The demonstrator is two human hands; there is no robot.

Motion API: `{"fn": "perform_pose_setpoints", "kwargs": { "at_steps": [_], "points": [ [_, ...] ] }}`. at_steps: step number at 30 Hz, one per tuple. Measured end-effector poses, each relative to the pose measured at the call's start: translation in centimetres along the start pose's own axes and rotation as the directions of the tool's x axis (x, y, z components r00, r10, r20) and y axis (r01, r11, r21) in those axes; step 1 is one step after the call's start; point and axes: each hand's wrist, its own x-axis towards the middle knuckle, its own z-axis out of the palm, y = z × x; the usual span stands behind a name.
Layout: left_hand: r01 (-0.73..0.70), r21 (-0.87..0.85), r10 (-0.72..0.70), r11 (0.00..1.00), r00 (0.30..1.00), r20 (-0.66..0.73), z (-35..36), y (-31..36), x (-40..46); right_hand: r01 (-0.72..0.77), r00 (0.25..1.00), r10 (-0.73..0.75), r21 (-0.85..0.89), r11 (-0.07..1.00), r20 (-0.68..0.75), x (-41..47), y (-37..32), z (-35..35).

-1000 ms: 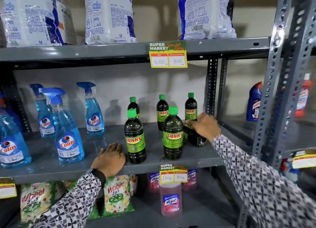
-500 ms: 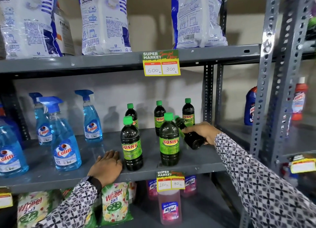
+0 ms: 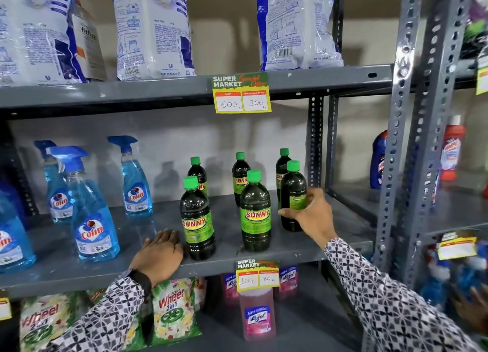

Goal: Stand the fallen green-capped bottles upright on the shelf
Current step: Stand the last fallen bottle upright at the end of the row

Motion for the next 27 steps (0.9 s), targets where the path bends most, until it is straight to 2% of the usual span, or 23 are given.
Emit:
{"fn": "perform_pose_setpoints", "kwargs": {
  "at_steps": [4,8,10,14,19,23,27],
  "points": [
    [0.003,-0.006,-0.003,1.0,1.0,0.003,0.0,-0.2,0.0,-0.021,0.998,0.019,0.03,0.999,0.068,0.8,0.7,0.0],
    [-0.008,0.01,0.008,1.0,1.0,0.001,0.1,-0.2,0.1,-0.065,0.969,0.013,0.2,0.978,0.247,2.0,1.8,-1.0],
    [0.0,-0.003,0.0,1.0,1.0,-0.001,0.2,-0.3,0.3,-0.039,0.96,-0.036,0.259,0.965,0.278,2.2,2.3,-1.3],
    [0.008,-0.012,-0.008,1.0,1.0,-0.004,0.4,-0.6,0.6,-0.025,0.974,-0.038,0.271,0.962,0.225,1.9,2.6,-1.1],
    [0.007,-0.012,-0.007,1.0,1.0,-0.004,0.5,-0.6,0.6,0.012,0.994,-0.027,0.131,0.991,0.11,1.4,2.6,-0.8],
    [0.0,0.007,0.0,1.0,1.0,0.005,0.2,-0.2,0.3,0.018,0.981,-0.053,0.184,0.983,0.188,1.6,2.9,-1.1],
    [0.001,-0.019,-0.001,1.0,1.0,-0.001,0.5,-0.6,0.6,0.031,0.983,-0.063,0.182,0.983,0.171,1.5,3.1,-1.0]
  ]
}}
